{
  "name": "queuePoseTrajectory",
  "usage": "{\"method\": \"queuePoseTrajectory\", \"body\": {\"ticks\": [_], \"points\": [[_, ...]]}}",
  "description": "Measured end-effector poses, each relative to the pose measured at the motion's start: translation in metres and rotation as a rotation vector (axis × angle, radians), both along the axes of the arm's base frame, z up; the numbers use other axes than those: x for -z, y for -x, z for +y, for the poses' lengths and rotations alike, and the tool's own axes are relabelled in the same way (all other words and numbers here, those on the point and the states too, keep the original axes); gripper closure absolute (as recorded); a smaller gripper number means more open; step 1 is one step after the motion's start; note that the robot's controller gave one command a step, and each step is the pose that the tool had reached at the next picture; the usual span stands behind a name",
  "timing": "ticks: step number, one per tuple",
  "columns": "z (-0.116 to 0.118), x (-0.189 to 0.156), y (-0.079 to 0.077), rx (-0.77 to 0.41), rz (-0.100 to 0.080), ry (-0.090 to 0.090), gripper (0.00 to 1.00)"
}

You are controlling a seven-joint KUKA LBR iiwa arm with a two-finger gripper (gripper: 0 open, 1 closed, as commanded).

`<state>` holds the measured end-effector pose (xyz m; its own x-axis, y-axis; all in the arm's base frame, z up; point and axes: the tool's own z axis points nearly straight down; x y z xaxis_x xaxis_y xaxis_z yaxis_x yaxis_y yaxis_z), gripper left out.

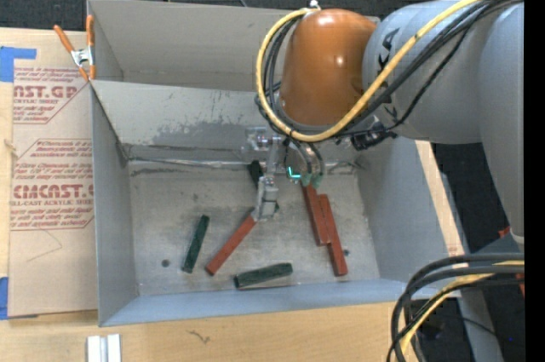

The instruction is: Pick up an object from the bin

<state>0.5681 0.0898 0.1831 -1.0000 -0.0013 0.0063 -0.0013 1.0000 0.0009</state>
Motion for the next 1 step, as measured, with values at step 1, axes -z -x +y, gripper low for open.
{"method": "queuePoseTrajectory", "body": {"ticks": [1], "points": [[-0.011, 0.1179, 0.0421, 0.049, 0.002, 0.001, 0.0]]}}
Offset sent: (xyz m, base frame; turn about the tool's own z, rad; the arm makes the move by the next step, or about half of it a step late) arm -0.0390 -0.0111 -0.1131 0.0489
